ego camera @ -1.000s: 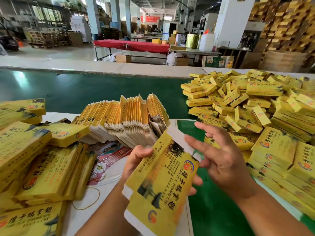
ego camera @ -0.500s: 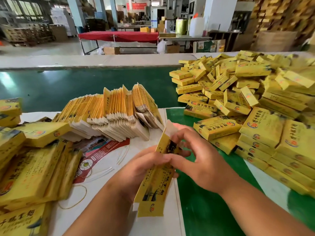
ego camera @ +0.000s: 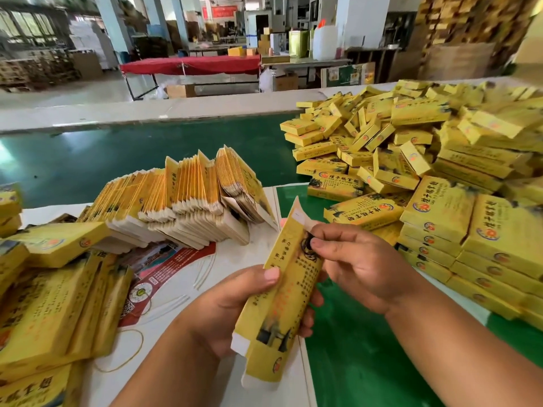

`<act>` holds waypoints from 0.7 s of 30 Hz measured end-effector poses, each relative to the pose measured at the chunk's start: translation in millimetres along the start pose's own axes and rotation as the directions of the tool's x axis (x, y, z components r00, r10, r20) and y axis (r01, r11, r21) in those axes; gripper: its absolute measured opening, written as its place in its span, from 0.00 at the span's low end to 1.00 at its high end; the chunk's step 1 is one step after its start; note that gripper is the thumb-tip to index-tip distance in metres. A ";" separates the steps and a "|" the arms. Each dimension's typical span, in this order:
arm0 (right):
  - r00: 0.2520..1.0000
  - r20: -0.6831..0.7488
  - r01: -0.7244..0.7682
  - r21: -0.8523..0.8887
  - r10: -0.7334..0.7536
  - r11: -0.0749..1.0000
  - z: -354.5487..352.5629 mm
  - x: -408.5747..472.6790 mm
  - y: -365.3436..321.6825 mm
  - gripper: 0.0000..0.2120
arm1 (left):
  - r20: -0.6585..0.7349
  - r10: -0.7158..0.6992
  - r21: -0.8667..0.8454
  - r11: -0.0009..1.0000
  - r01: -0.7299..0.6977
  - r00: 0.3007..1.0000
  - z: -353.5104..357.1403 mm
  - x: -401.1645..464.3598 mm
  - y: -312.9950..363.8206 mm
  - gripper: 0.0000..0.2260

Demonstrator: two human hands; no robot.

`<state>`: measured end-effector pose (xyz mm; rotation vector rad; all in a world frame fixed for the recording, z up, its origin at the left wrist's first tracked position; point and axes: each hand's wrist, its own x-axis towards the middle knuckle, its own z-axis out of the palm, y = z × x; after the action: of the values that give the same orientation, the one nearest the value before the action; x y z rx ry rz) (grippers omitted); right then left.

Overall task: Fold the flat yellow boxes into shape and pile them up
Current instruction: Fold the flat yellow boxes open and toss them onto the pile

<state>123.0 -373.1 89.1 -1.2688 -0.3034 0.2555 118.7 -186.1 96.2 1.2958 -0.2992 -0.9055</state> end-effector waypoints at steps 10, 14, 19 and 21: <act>0.972 -0.230 -0.060 -0.439 -0.047 0.896 14.9 -2.2 12.2 0.29 | -0.211 0.299 0.163 0.950 -0.268 0.931 -14.0 11.6 -12.9 0.27; 0.977 -0.206 -0.045 -0.429 -0.049 0.902 14.4 -2.9 12.7 0.21 | -0.388 0.402 0.490 0.852 -0.184 0.829 -9.8 11.1 -13.7 0.35; 0.965 -0.241 0.002 -0.403 -0.108 0.915 14.0 -0.5 20.0 0.14 | -0.433 0.480 0.543 0.814 -0.204 0.763 -7.3 13.3 -16.6 0.35; 0.950 -0.277 0.017 -0.416 -0.145 0.909 11.6 1.4 22.9 0.11 | -0.474 0.476 0.515 0.832 -0.205 0.741 -6.1 14.6 -16.5 0.31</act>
<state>119.6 -355.9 70.3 -1.6827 -0.1470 -0.0861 125.3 -192.3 75.2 1.7914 -0.2458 -0.0678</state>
